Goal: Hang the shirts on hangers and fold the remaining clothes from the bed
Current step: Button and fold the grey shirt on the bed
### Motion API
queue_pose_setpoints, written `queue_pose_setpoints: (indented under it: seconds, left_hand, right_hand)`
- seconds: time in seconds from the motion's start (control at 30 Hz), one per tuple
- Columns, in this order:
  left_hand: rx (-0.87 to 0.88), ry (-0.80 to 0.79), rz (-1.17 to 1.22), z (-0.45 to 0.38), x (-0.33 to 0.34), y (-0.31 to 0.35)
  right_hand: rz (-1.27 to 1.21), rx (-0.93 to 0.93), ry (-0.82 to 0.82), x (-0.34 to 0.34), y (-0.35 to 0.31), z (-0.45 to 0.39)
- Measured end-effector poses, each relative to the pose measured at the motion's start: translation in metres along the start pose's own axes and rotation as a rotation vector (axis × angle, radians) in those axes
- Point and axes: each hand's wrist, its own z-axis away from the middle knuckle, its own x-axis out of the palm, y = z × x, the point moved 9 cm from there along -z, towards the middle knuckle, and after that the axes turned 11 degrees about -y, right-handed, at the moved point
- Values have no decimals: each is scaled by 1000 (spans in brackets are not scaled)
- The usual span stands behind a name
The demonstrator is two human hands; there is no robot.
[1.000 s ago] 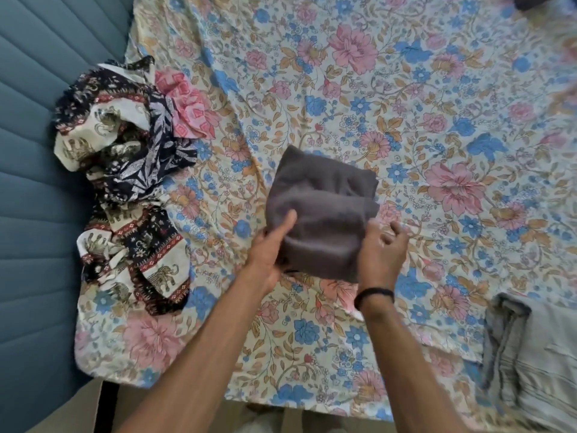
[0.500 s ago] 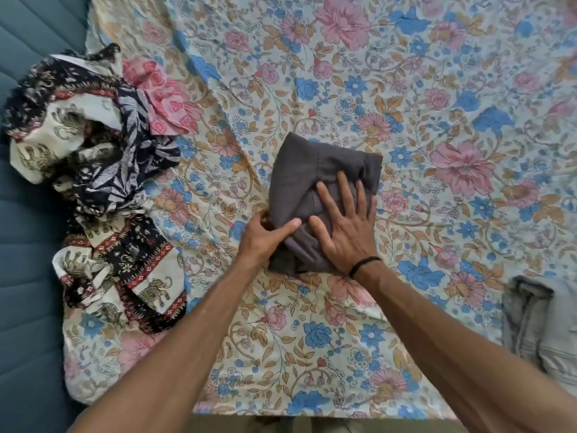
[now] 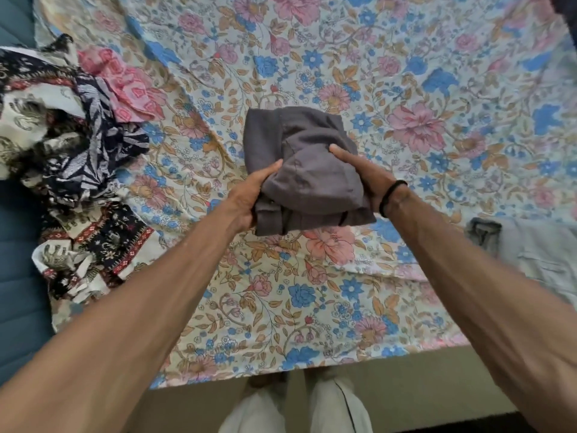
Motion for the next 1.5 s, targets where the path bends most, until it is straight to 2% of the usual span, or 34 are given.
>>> queue_pose_setpoints:
  seconds: [0.17, 0.33, 0.43, 0.63, 0.77, 0.9, 1.07, 1.17, 1.23, 1.3, 1.37, 1.43, 1.5]
  left_hand:
    - [29, -75, 90, 25, 35, -19]
    - [19, -101, -19, 34, 94, -63]
    - [31, -105, -95, 29, 143, -95]
    - [38, -252, -160, -12, 281, -154]
    - [16, -354, -280, -40, 373, -170]
    - [9, -381, -453, -69, 441, -170]
    - [61, -385, -922, -115, 496, -143]
    - [63, -502, -1174, -149, 535, -127]
    - [13, -602, -1351, -174, 556, -131]
    - [-41, -641, -1552, -204, 559, -146]
    - [-93, -594, -1684, -236, 542, -166]
    - [-122, -505, -1668, -256, 522, -180]
    - [-62, -450, -1698, -266, 518, -180]
  right_hand:
    - [-103, -52, -26, 17, 16, 51]
    - [-283, -125, 31, -16, 47, 131]
    - [-291, -147, 134, -65, 71, 178]
    - [-194, -353, 324, -195, 82, 298]
    - [-173, -429, 473, -268, 84, 375]
    - [-244, -508, 615, -321, 92, 424]
    - [-604, -569, 757, -334, 143, 433]
    - [-861, -664, 633, -309, 174, 404]
    - [-975, -661, 635, -293, 193, 383]
    - [-1057, -578, 724, -285, 218, 359]
    - [-1135, -495, 825, -284, 236, 342]
    - [-1169, -417, 950, -294, 246, 341]
    - [-1104, -300, 1090, -301, 251, 354]
